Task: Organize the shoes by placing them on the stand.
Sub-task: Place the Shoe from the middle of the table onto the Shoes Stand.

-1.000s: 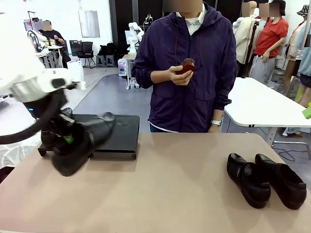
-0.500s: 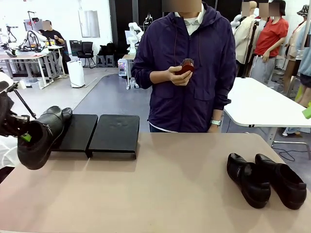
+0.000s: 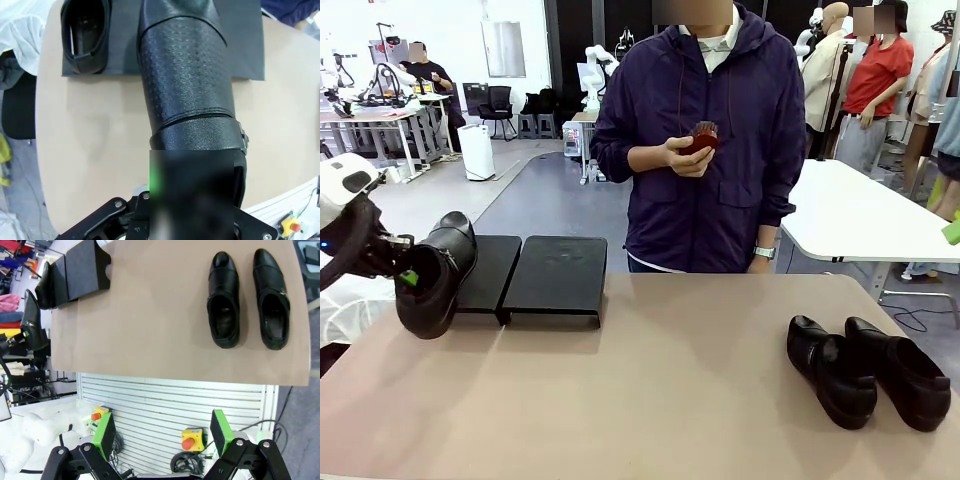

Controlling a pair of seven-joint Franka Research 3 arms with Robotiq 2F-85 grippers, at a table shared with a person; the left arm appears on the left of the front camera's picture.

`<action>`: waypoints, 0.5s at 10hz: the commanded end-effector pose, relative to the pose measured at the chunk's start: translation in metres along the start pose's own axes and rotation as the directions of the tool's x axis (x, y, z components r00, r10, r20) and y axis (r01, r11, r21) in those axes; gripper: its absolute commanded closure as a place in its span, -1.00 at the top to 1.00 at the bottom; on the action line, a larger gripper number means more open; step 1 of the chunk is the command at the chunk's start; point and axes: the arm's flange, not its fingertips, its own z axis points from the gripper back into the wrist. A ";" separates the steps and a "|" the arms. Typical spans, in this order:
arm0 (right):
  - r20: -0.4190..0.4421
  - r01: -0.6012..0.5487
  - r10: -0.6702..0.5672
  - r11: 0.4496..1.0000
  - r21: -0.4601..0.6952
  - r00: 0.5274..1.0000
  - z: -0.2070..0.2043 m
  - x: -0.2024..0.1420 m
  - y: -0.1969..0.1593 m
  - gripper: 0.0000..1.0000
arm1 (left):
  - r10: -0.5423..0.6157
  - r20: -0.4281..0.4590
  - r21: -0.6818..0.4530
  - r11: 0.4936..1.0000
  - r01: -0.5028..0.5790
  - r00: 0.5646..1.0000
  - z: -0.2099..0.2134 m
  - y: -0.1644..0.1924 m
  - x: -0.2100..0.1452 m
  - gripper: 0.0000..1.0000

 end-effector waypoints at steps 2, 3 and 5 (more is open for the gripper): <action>-0.004 -0.014 0.014 1.000 0.019 1.000 0.002 0.002 0.000 1.00 | -0.019 -0.016 0.003 1.000 0.019 1.000 0.005 0.006 -0.002 -1.00; -0.004 -0.014 0.014 1.000 0.019 1.000 0.002 0.002 0.000 1.00 | -0.019 -0.016 0.003 1.000 0.019 1.000 0.005 0.006 -0.002 -1.00; -0.004 -0.014 0.014 1.000 0.019 1.000 0.002 0.002 0.000 1.00 | -0.001 -0.031 0.003 1.000 0.001 1.000 -0.002 0.003 -0.003 -1.00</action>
